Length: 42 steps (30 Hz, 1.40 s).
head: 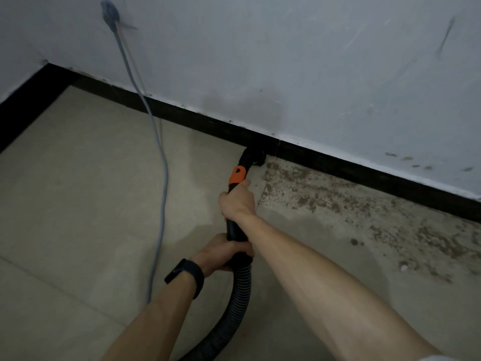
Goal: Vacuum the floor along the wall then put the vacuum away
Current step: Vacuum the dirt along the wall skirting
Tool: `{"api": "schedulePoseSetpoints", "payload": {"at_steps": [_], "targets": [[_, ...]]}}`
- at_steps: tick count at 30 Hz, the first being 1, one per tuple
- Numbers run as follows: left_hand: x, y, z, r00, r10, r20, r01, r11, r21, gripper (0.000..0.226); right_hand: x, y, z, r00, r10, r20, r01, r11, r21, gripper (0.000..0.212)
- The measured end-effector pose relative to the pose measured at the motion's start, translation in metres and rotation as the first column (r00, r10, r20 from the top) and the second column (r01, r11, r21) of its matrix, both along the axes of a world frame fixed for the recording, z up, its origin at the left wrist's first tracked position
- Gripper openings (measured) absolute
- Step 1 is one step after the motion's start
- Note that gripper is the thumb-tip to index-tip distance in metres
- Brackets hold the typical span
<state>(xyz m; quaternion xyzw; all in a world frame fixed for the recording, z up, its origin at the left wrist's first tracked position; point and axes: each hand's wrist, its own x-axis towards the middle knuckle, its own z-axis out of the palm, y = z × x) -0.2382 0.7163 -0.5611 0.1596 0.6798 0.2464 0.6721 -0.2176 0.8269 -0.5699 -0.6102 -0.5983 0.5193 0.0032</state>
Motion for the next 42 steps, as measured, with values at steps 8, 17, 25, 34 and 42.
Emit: {"api": "schedulePoseSetpoints", "payload": {"at_steps": [8,17,25,34,42], "targets": [[0.0,-0.003,0.006,0.999,-0.046,-0.008,0.046,0.999,-0.025,0.055,0.005,-0.002,0.003,0.998,-0.06,-0.028,0.059,0.998,-0.027,0.072],[-0.002,-0.017,0.013,0.989,-0.131,-0.075,0.127,0.99,-0.056,0.027,0.013,-0.02,0.011,0.977,-0.15,-0.148,0.131,0.982,-0.135,0.078],[-0.031,-0.07,0.011,0.965,-0.249,-0.086,0.234,0.96,-0.153,0.035,0.004,-0.082,0.001,0.945,-0.251,-0.209,0.216,0.96,-0.177,0.073],[-0.038,-0.12,0.005,0.947,-0.319,-0.031,0.305,0.927,-0.22,0.054,0.005,-0.143,-0.007,0.945,-0.268,-0.19,0.238,0.957,-0.163,0.067],[-0.029,-0.114,-0.002,0.929,-0.365,-0.067,0.341,0.911,-0.234,0.017,0.013,-0.142,-0.017,0.936,-0.306,-0.175,0.28,0.947,-0.158,0.06]]}}
